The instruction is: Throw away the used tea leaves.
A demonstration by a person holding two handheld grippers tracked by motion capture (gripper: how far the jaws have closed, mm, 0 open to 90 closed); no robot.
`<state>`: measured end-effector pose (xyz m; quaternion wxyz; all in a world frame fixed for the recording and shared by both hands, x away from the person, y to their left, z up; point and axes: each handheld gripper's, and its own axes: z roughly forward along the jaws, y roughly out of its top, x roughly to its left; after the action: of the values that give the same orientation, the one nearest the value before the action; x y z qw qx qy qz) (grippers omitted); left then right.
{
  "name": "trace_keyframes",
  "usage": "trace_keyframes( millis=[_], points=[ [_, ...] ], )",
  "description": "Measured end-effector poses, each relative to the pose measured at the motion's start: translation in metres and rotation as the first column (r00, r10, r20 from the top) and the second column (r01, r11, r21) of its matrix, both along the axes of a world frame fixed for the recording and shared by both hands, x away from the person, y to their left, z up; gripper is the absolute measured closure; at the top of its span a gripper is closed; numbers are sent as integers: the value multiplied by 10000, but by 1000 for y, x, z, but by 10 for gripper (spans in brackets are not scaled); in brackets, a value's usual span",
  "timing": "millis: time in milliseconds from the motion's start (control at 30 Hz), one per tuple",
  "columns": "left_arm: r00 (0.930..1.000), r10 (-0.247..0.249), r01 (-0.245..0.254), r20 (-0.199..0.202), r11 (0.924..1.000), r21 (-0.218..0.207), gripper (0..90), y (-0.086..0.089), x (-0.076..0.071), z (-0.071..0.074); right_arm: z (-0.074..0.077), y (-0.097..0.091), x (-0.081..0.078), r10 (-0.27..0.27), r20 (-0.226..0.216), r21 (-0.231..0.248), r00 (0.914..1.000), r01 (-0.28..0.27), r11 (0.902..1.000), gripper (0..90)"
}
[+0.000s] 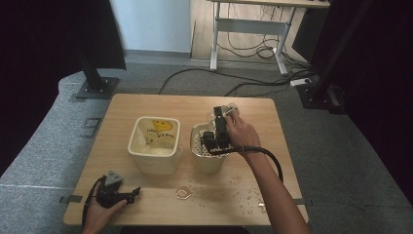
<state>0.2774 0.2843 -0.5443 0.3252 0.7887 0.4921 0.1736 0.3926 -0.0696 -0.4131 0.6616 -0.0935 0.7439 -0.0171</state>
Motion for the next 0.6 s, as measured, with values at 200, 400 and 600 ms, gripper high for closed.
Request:
trace_keyframes(
  millis=[200, 400, 600],
  points=[
    [10000, 12, -12, 11, 10000, 39, 134, -1, 0, 0, -3, 2, -2, 491, 929, -2163, 9945, -280, 9759, 365],
    [10000, -8, 8, 5, 10000, 24, 135, 0, 0, 0, -12, 7, -4, 1131, 1469, -4421, 9827, -371, 8962, 367],
    [10000, -37, 37, -4, 10000, 52, 135, 0, 1, 0, -17, 13, -5, 1600, 1763, -5757, 9712, -301, 8171, 369]
  ],
)
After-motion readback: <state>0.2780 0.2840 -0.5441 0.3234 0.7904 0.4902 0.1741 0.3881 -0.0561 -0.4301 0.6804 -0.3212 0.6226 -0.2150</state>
